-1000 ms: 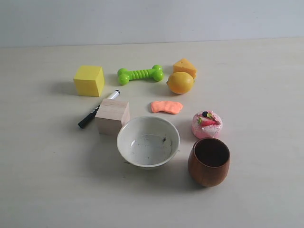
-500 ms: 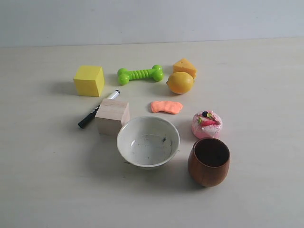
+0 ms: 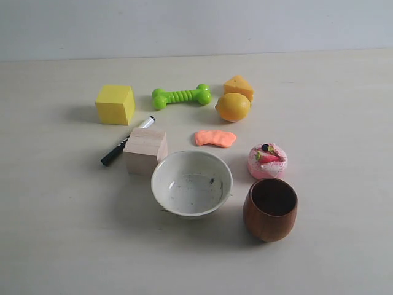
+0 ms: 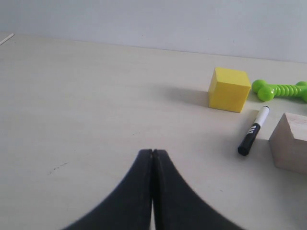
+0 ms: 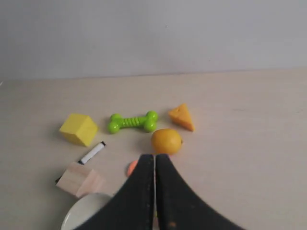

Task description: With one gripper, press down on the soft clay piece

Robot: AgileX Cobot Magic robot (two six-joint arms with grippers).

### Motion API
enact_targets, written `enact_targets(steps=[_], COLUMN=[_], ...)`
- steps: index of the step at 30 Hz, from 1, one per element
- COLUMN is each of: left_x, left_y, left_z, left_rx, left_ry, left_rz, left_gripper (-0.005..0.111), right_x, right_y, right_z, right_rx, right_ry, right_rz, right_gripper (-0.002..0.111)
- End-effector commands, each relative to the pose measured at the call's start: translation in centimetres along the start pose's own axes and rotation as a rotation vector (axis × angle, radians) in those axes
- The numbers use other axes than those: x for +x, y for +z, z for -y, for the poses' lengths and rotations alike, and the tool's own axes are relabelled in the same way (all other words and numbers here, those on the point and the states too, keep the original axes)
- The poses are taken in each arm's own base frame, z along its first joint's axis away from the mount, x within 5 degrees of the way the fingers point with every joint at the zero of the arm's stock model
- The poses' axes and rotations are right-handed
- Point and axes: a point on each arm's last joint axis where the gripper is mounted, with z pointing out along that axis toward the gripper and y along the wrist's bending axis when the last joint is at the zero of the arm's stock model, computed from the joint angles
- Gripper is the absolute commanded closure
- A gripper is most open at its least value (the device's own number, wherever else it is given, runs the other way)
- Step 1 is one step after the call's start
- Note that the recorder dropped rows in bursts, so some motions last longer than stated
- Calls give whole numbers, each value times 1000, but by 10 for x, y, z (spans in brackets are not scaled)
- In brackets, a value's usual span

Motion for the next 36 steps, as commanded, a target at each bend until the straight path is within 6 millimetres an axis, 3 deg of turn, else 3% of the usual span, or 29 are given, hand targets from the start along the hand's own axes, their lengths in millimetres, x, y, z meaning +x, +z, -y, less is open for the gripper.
enact_targets(steps=[1,6,13,22,28,36], left_x=[-1,-1,-1,-1,-1,-1], left_y=[-1,-1,-1,-1,-1,-1], left_z=[1,1,1,1,1,1], left_rx=[10,10,10,10,10,10], left_ry=[-4,-4,-4,-4,-4,-4], left_rz=[13,13,13,13,13,13], left_gripper=[107,107,107,107,107,107], right_x=[-10,-7,16,41,49,38], right_y=[31,70,121,185,204,216], right_z=[-2,-13,-27,-20,-13,-18], right_rx=[-82,-128,-53,-27,-8,-60], right_ry=[2,33,45,57,73,100], right_rz=[-120,-262,-526,-783,-787,-624], right_gripper=[105,105,105,105,105,105])
